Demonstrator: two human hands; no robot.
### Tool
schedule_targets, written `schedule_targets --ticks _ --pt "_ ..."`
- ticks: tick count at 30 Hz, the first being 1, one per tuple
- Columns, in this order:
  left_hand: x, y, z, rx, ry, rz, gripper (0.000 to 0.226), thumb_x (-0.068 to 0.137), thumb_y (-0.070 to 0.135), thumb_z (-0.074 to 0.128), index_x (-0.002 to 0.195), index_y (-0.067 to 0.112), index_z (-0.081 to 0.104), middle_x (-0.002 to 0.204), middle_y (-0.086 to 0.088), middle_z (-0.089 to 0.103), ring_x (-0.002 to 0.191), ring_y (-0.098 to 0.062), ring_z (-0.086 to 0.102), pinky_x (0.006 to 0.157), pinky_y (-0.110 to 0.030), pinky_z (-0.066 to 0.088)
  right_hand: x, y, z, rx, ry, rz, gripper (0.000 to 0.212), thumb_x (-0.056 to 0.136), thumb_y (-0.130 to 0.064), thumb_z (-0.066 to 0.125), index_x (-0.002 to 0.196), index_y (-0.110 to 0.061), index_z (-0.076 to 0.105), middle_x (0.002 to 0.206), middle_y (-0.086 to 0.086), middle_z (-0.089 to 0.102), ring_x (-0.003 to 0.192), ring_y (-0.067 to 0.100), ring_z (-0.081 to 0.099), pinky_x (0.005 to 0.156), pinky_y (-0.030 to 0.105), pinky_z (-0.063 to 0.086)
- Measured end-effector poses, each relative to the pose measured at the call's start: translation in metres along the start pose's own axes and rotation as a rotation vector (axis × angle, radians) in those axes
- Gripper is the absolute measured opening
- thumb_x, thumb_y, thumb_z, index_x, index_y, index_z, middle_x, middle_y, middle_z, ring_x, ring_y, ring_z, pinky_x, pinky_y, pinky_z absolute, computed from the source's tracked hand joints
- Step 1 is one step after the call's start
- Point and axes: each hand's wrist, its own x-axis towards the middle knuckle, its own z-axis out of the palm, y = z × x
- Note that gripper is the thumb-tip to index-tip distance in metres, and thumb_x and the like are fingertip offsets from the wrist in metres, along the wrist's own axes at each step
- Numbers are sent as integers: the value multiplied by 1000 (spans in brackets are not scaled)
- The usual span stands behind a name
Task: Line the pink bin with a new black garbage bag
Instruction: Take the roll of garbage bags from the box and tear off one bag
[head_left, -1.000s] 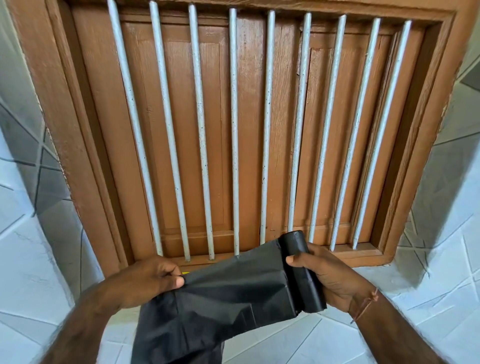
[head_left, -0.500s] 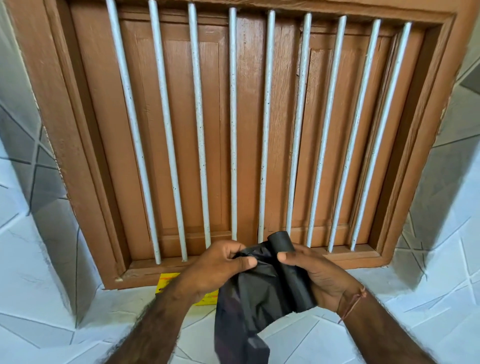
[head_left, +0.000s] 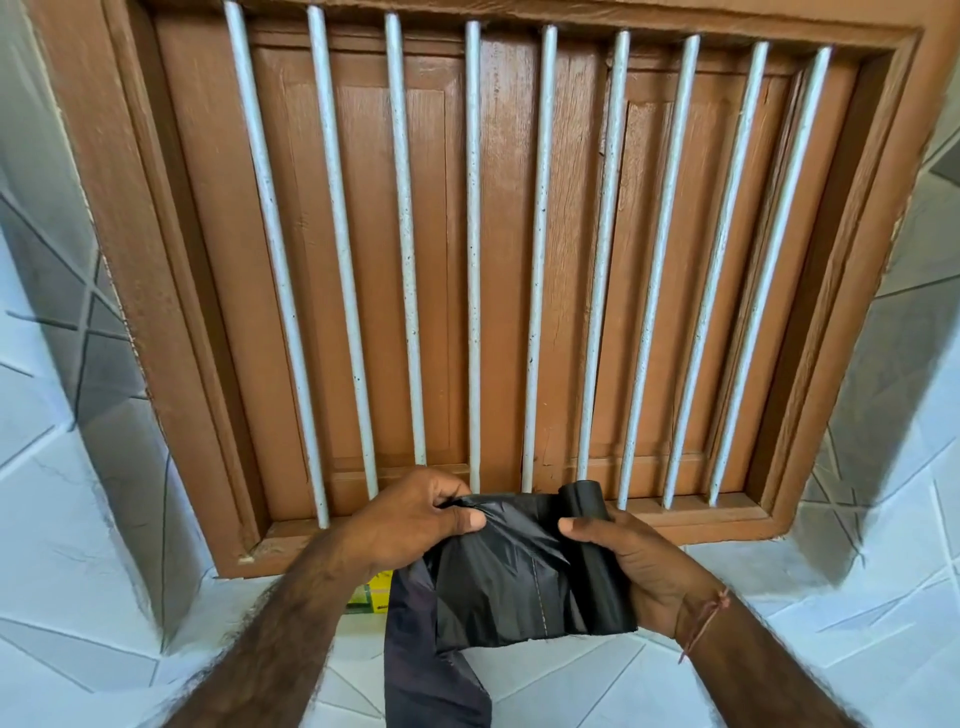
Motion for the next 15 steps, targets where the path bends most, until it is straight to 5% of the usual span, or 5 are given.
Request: schedule_targets --ticks 9,12,15 --pt "-6 -9 -2 115 -34 -46 23 90 25 65 69 17 59 59 8 52 58 -6 45 52 -19 36 4 -4 9 -145 74 -170 42 69 -17 84 108 -11 69 105 15 75 102 34 69 95 46 53" --pt "-8 -7 9 111 -44 -36 23 91 36 62 74 20 61 64 7 52 62 -5 46 54 -18 35 3 -5 18 -150 178 -243 31 72 -20 82 99 -8 72 96 14 77 89 28 73 78 35 59" --pt "-4 -5 23 233 4 32 39 94 38 55 56 32 56 50 18 45 51 2 40 55 -23 33 2 -5 24 -124 265 -302 27 72 -15 82 93 -2 71 91 20 76 83 32 74 72 36 61"
